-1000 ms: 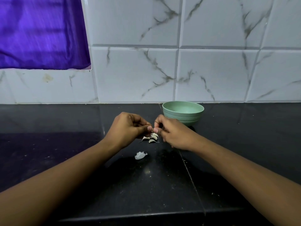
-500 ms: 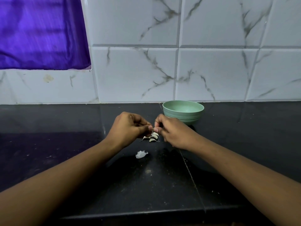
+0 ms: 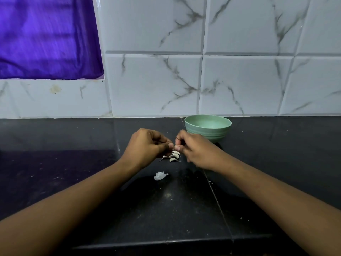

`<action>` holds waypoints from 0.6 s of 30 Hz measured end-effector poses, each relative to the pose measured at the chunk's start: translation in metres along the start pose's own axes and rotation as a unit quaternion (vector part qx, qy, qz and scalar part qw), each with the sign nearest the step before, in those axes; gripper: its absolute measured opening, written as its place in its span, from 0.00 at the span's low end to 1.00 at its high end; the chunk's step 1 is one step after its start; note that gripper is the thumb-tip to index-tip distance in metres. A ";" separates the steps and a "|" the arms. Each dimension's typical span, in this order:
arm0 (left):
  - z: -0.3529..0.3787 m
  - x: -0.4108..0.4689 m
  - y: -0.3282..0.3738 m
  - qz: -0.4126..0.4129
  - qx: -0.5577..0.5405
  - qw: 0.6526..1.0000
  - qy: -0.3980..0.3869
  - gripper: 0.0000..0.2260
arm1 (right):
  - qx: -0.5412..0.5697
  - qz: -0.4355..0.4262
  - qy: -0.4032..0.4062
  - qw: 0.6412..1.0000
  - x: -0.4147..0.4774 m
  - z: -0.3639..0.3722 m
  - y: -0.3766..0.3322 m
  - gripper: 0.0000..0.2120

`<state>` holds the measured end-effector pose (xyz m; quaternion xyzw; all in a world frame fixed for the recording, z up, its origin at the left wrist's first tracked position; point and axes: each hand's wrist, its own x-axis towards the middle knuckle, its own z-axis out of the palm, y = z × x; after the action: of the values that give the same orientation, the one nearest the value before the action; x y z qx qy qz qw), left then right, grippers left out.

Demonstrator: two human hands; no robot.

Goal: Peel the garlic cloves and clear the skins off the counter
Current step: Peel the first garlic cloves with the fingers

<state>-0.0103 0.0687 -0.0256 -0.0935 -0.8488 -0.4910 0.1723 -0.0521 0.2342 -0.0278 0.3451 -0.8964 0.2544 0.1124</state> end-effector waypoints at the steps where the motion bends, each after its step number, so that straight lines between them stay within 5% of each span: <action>1: 0.000 0.001 -0.001 -0.016 -0.027 0.999 -0.009 0.02 | 0.056 0.024 -0.002 0.998 0.001 0.000 0.001 0.05; 7: 0.000 0.003 -0.003 -0.083 -0.160 0.983 -0.043 0.03 | 0.254 0.082 -0.016 0.964 0.000 -0.002 0.006 0.06; 18: 0.000 0.002 0.001 -0.103 -0.223 0.969 -0.024 0.04 | 0.234 0.040 0.087 0.967 -0.002 -0.007 0.002 0.08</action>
<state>-0.0119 0.0692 -0.0237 -0.0537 -0.7266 -0.6809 0.0750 -0.0521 0.2399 -0.0234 0.3026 -0.8116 0.4906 0.0956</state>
